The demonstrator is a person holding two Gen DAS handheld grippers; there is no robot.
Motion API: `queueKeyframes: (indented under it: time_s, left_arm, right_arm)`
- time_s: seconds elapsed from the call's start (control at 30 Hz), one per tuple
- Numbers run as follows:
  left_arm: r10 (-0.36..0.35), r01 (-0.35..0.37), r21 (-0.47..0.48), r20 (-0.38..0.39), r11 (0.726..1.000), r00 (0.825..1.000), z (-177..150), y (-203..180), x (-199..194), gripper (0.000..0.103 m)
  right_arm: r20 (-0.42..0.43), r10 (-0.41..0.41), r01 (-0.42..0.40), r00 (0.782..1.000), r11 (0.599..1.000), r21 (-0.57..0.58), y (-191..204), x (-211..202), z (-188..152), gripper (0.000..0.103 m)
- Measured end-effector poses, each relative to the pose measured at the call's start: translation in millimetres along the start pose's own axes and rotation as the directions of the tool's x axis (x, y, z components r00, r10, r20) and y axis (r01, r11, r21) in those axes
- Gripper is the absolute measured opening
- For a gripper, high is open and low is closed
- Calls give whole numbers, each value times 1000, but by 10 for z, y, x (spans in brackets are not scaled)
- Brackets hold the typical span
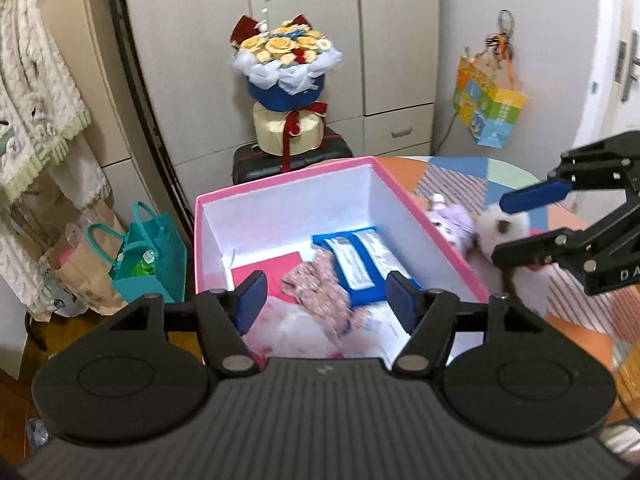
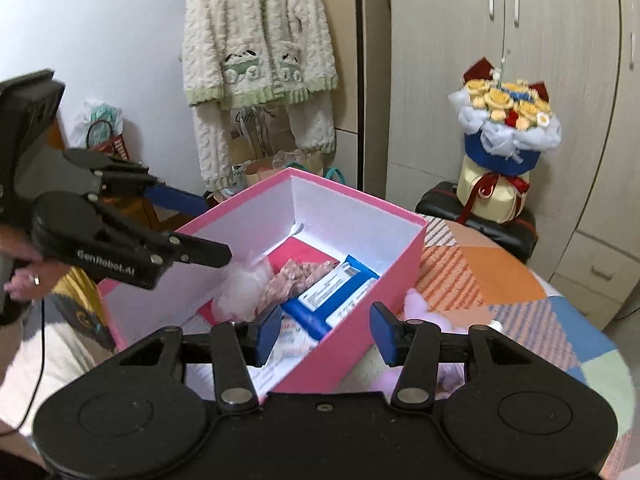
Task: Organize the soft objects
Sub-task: 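Move the left gripper to the white panda plush on the table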
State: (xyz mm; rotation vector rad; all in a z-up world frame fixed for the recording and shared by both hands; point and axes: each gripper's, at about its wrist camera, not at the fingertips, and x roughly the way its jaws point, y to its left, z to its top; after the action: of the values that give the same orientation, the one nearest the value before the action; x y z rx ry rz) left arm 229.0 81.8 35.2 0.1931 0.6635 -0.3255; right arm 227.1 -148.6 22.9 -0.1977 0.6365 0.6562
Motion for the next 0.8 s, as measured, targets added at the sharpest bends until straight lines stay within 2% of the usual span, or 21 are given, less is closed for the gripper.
queueKeyframes:
  time_s: [0.13, 0.4, 0.53, 0.8]
  left_arm:
    - [-41, 41, 47, -4, 998, 999, -73, -215, -287, 65]
    - [-121, 118, 159, 9, 980, 993, -230, -753, -672, 65]
    - [-173, 168, 208, 5, 964, 985, -308, -1052, -697, 65]
    - [-255, 252, 245, -19, 936, 967, -422, -1546, -555, 65]
  right_arm:
    - [27, -36, 38, 999, 998, -40, 114, -389, -129, 63]
    - [71, -139, 144, 988, 986, -80, 206, -1092, -563, 71]
    - [76, -179, 183, 981, 982, -48, 144, -1297, -836, 72]
    - [61, -200, 201, 978, 980, -7, -7, -1424, -1293, 72]
